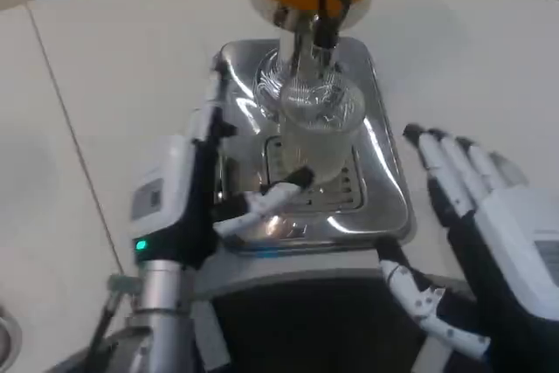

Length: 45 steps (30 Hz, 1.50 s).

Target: Grasp the cup under the faucet to collect the drink, then remove the cup.

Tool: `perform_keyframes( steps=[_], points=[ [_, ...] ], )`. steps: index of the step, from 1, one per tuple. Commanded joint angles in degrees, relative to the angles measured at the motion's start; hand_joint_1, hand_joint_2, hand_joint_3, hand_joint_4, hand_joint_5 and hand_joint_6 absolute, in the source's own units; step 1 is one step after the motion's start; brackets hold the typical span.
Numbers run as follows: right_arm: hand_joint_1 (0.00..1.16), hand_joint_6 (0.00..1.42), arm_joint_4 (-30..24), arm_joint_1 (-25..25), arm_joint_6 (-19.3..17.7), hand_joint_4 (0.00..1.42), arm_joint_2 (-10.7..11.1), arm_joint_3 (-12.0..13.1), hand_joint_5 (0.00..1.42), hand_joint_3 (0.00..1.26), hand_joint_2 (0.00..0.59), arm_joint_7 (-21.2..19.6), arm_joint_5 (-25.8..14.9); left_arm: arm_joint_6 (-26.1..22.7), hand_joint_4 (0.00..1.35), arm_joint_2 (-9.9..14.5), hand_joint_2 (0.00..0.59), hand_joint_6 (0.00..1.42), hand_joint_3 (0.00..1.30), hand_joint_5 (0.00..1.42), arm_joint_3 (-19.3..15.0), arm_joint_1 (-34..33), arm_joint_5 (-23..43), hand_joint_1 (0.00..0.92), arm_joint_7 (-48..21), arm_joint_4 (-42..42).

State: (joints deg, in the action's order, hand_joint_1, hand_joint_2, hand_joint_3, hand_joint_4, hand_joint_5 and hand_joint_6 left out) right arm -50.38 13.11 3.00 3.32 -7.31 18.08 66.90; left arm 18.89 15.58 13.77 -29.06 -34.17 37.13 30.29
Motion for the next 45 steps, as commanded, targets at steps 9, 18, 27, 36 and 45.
perform_keyframes(
  steps=[9,18,27,36,45],
  points=[
    [0.31,0.00,6.9,-6.2,3.1,0.00,-4.9,-1.2,0.00,0.00,0.512,-6.9,-6.8,-11.1,0.00,5.2,0.079,0.22,0.00,0.19,-2.1,12.1,-7.9,0.070,-6.9,-22.5],
    [0.32,0.00,13.1,-23.5,9.3,0.00,-3.8,2.0,0.00,0.00,0.515,-3.9,-14.4,-18.1,0.00,10.9,0.110,0.12,0.00,0.08,-6.3,32.2,-16.5,0.000,-19.1,-47.3],
    [0.32,0.00,15.9,-32.4,16.4,0.00,-4.6,2.0,0.00,0.00,0.512,-2.1,-21.9,-22.3,0.00,9.7,0.078,0.03,0.00,0.00,-6.2,39.0,-19.6,0.000,-28.6,-54.0],
    [0.32,0.00,18.1,-37.5,18.6,0.00,-3.6,3.4,0.00,0.00,0.511,-3.3,-30.4,-19.1,0.00,8.8,0.094,0.01,0.00,0.00,-4.1,40.7,-21.8,0.000,-27.5,-55.1],
    [0.34,0.01,27.3,-45.0,16.8,0.00,-3.4,3.3,0.00,0.00,0.504,-6.6,-40.1,-17.9,0.00,7.7,0.105,0.01,0.00,0.00,-4.7,42.7,-22.2,0.000,-25.7,-55.2]
  ],
)
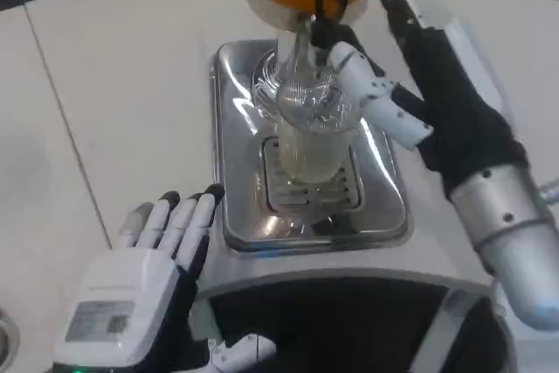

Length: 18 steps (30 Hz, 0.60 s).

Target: Grasp the cup under the faucet to collect the drink, then remove the cup.

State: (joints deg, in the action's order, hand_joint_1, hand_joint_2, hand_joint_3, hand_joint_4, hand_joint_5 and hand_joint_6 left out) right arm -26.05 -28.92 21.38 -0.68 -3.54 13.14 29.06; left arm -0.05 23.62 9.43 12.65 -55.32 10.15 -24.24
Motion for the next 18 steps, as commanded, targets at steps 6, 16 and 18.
perform_keyframes(
  steps=[6,16,18],
  points=[
    [0.34,0.01,6.4,-6.3,-3.5,0.00,2.0,-1.8,0.00,0.00,0.503,-1.4,-6.6,1.3,0.00,-0.6,0.110,0.01,0.00,0.00,-1.4,1.4,-1.2,0.000,2.6,-0.7],
    [0.35,0.02,5.4,-1.5,-5.5,0.00,4.4,-6.0,0.00,0.00,0.503,-0.6,-9.3,1.9,0.00,-1.2,0.116,0.01,0.00,0.00,-2.6,1.8,-1.2,0.000,3.4,-0.2],
    [0.35,0.02,4.7,-0.2,-5.3,0.00,5.0,-6.5,0.00,0.00,0.503,-0.2,-9.9,2.0,0.00,-1.3,0.116,0.01,0.00,0.00,-2.5,1.8,-1.2,0.000,3.6,0.0]
  ],
)
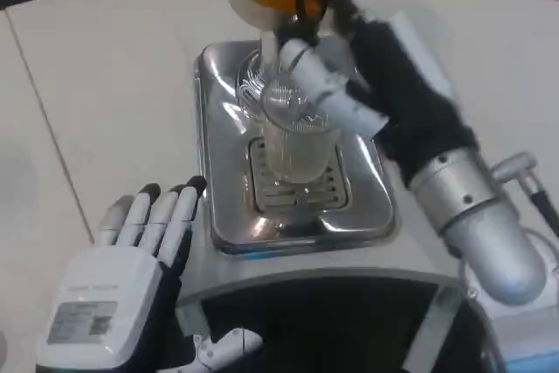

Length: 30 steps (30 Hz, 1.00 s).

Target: Grasp the cup under the faucet to collect the drink, then remove the cup.

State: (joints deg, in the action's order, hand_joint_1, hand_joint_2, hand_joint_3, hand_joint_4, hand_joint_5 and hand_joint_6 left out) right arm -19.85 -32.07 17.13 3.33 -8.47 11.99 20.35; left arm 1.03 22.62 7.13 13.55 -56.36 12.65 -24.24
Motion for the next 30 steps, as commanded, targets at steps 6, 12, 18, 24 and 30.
perform_keyframes(
  steps=[6,12,18,24,30],
  points=[
    [0.35,0.02,-3.0,3.2,0.2,0.00,2.0,-1.6,0.00,0.00,0.503,1.6,-3.0,0.9,0.00,-0.7,0.118,0.01,0.00,0.00,0.0,0.9,-0.4,0.000,1.3,0.2],
    [0.35,0.03,-5.3,1.3,2.6,0.00,6.0,-3.7,0.00,0.00,0.503,3.9,-0.6,1.0,0.00,-1.0,0.119,0.01,0.00,0.00,-0.1,0.9,-0.5,0.000,1.6,0.2],
    [0.35,0.03,-4.7,-0.7,7.3,0.00,10.7,-6.2,0.00,0.00,0.501,8.9,1.3,0.7,0.00,-1.7,0.121,0.02,0.00,0.00,-0.2,1.2,-0.1,0.000,1.8,0.2],
    [0.29,0.07,-7.1,-4.5,10.4,0.00,16.6,-12.0,0.00,0.02,0.470,12.9,11.5,0.2,0.00,-2.9,0.123,0.02,0.00,0.00,0.6,-0.1,-0.2,0.000,1.2,1.1],
    [0.26,0.07,-10.4,-6.1,14.4,0.00,17.3,-16.9,0.00,0.02,0.452,17.8,23.5,-0.8,0.00,-4.7,0.125,0.02,0.00,0.00,1.5,-2.0,-0.8,0.000,1.2,2.6]
  ],
)
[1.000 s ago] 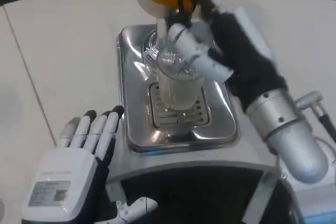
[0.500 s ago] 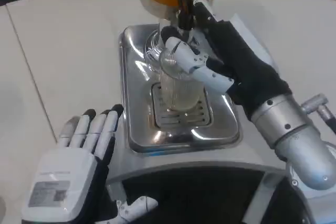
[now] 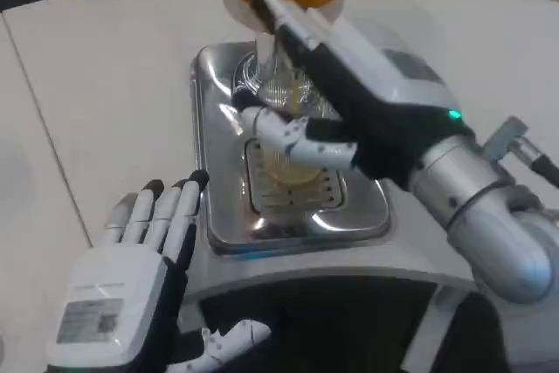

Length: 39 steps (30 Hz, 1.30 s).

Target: Grasp the cup under the faucet to collect the drink, then remove the cup.

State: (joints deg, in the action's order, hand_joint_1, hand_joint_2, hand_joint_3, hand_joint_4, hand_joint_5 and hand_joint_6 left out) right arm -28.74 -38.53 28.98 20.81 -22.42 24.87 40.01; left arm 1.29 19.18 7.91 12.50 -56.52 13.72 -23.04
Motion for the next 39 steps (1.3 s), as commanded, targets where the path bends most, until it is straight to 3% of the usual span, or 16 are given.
perform_keyframes(
  steps=[1,5,12,20,34,39],
  points=[
    [0.26,0.08,-1.9,0.3,3.2,0.00,-0.4,-2.9,0.00,0.02,0.452,5.7,5.0,-1.5,0.00,-1.7,0.125,0.02,0.00,0.00,0.9,-1.4,-0.7,0.000,0.1,1.7],
    [0.24,0.08,-3.2,0.4,4.9,0.00,-1.9,-1.8,0.00,0.02,0.466,7.0,7.5,-3.2,0.00,-3.2,0.123,0.02,0.00,0.00,1.3,-3.5,-1.2,0.000,0.0,2.9],
    [0.24,0.07,-3.2,-0.1,4.5,0.00,-3.2,-1.2,0.00,0.03,0.467,9.4,9.9,-6.5,0.00,-5.1,0.095,0.00,0.00,0.00,1.3,-10.1,-0.6,0.001,0.4,7.5],
    [0.25,0.05,-3.4,0.2,4.4,0.00,-4.6,-0.3,0.00,0.03,0.470,10.4,11.9,-8.3,0.00,-7.0,0.072,0.00,0.00,0.00,2.1,-18.6,1.6,0.070,0.6,14.3],
    [0.27,0.05,-2.1,0.3,3.4,0.00,-5.7,0.6,0.00,0.03,0.476,10.8,14.5,-8.2,0.00,-8.1,0.060,0.00,0.00,0.00,4.2,-27.5,4.5,0.111,2.7,23.6],
    [0.28,0.05,-2.7,2.1,4.5,0.00,-7.7,1.9,0.00,0.03,0.482,9.2,15.0,-7.7,0.00,-8.2,0.059,0.00,0.00,0.00,5.0,-30.1,5.8,0.114,3.3,25.4]
  ],
)
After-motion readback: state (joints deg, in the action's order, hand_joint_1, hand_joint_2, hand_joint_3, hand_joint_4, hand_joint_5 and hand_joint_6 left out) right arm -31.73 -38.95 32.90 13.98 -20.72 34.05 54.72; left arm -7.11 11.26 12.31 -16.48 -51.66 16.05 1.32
